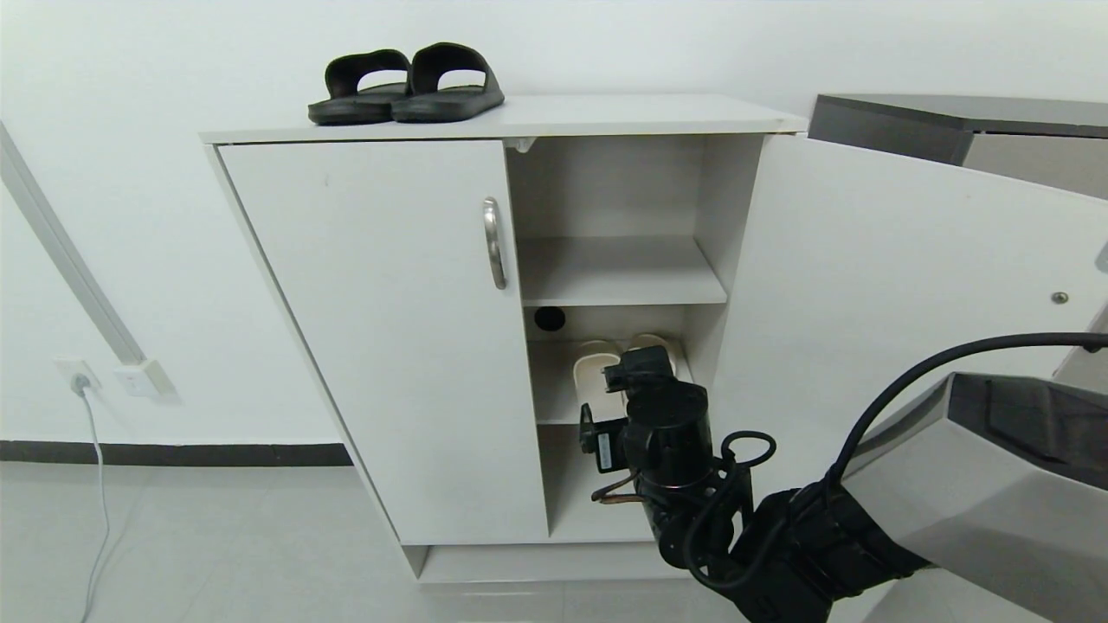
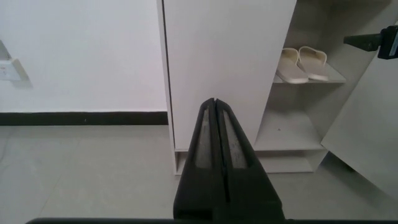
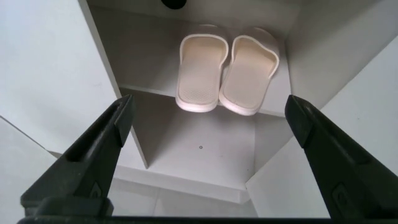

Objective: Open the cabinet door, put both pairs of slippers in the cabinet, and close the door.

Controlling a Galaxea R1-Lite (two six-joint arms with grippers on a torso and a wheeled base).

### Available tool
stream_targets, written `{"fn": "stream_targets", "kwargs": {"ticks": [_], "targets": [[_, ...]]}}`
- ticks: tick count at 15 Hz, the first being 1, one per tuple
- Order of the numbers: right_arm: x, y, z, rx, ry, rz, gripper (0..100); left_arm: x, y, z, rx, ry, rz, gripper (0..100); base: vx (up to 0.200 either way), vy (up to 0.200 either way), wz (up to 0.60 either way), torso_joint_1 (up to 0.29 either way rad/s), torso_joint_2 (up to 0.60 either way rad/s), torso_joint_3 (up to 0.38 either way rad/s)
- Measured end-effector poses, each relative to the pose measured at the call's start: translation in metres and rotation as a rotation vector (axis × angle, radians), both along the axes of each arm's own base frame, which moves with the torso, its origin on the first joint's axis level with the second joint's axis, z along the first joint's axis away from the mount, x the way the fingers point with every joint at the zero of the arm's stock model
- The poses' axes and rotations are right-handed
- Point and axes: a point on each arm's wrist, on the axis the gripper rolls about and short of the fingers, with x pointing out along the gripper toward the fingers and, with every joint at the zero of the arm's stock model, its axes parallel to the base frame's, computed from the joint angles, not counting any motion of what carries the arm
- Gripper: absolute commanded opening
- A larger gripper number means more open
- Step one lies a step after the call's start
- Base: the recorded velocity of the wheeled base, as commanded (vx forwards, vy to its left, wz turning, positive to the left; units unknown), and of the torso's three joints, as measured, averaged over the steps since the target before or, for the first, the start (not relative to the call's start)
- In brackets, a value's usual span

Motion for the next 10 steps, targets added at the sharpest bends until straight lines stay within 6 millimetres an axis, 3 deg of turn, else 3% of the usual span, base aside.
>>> {"fn": "stream_targets", "kwargs": {"ticks": [10], "targets": [[0.0,-0.0003,-0.0024,-0.005,0.005,0.0,100,0.0,0.0,0.0,-0.003,-0.001,0.0,0,0.0,0.2,0.0,0.004,0.0,0.003]]}}
